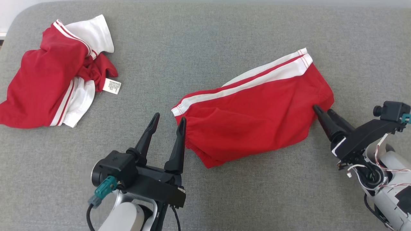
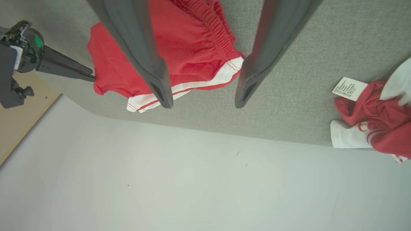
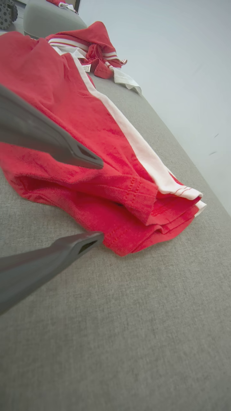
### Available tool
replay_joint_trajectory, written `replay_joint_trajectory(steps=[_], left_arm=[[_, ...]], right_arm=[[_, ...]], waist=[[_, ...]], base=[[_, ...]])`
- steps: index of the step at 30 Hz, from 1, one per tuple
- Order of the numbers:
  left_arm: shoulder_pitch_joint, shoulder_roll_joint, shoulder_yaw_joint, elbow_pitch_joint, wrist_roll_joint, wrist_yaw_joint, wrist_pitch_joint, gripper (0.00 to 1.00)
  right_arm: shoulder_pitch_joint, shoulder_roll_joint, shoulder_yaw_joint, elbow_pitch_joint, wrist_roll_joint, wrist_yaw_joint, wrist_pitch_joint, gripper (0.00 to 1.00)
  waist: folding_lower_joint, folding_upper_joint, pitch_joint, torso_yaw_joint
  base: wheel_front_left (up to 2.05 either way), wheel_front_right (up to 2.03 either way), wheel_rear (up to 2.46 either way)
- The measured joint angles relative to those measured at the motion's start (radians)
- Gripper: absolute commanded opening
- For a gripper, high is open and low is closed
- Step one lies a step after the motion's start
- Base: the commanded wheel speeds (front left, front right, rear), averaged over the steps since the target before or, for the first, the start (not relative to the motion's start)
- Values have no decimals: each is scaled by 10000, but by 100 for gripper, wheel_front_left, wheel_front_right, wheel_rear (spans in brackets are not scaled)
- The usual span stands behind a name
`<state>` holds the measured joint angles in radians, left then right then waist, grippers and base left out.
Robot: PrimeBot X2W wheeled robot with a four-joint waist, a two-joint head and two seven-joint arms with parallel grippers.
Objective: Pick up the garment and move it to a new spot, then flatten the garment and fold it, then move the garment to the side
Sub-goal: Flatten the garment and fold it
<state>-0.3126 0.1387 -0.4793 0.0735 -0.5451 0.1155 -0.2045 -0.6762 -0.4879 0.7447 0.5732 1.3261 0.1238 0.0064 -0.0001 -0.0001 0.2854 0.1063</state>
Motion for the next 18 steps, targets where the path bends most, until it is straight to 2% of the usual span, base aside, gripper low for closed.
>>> replay_joint_trajectory(steps=[18], left_arm=[[165, -50, -10, -213, 13, 6, 105, 100]], right_arm=[[286, -96, 63, -21, 719, 0, 736, 100]], waist=[[1, 2, 1, 146]], base=[[0, 0, 0]])
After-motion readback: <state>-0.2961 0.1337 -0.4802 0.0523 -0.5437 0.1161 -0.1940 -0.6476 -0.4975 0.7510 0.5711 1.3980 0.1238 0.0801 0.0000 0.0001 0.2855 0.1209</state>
